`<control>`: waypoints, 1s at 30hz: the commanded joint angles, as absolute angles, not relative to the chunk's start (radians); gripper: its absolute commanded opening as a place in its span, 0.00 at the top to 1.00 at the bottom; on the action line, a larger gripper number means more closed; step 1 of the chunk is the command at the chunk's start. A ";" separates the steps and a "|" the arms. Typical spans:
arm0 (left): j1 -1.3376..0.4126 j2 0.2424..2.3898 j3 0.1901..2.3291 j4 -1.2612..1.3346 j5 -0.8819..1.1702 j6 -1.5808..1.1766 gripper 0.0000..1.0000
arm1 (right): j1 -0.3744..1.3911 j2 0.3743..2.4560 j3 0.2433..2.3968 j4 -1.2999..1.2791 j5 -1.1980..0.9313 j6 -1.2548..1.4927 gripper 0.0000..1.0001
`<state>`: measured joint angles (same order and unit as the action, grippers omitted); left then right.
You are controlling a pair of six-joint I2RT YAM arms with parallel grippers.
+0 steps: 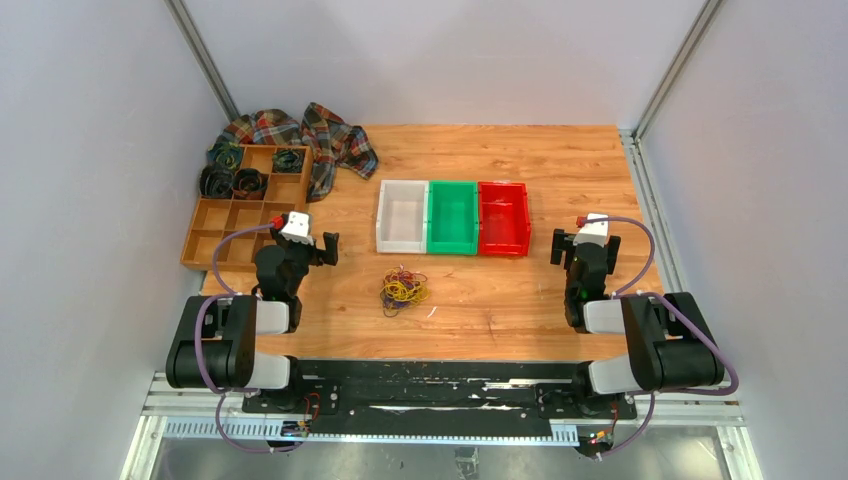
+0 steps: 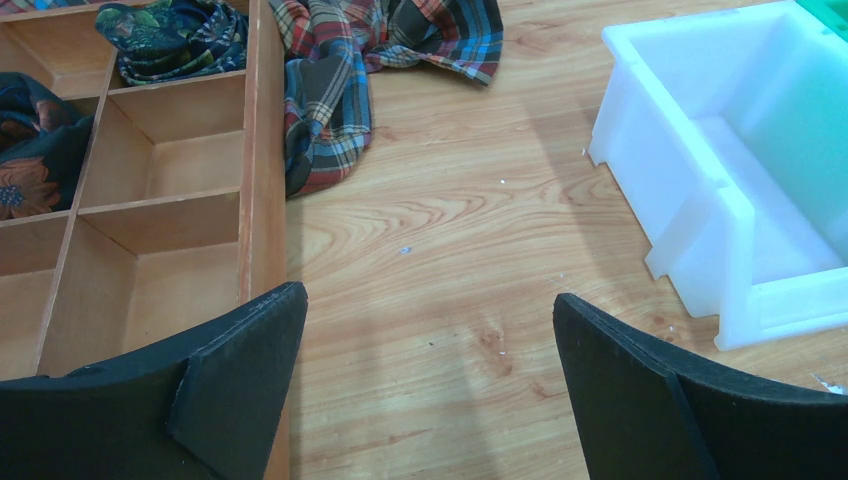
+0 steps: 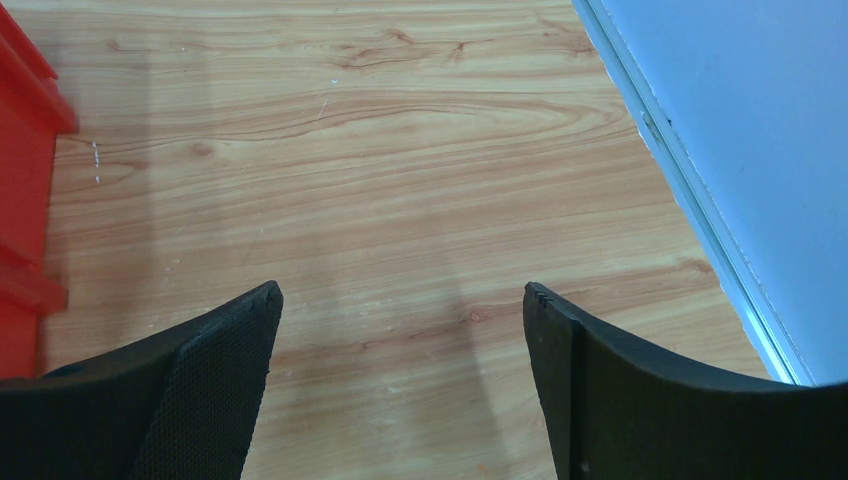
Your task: Untangle the cables
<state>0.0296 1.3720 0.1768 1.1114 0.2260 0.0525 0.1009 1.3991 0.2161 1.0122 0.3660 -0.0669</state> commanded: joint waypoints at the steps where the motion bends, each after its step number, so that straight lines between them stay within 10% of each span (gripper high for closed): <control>1: 0.028 1.373 0.176 1.126 0.218 0.058 0.02 | 0.090 1.404 0.218 1.034 0.363 -0.072 0.11; 19: 0.028 1.372 0.179 1.120 0.219 0.058 0.02 | 0.146 1.333 0.199 1.059 0.494 -0.113 0.10; 30: 0.034 1.187 0.303 0.753 0.237 0.064 0.02 | 0.171 0.858 0.527 0.130 0.478 0.252 0.10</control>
<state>0.0296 1.3174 0.1913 1.0054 0.2295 0.0521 0.1593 0.9199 0.4309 0.4606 0.5640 0.0814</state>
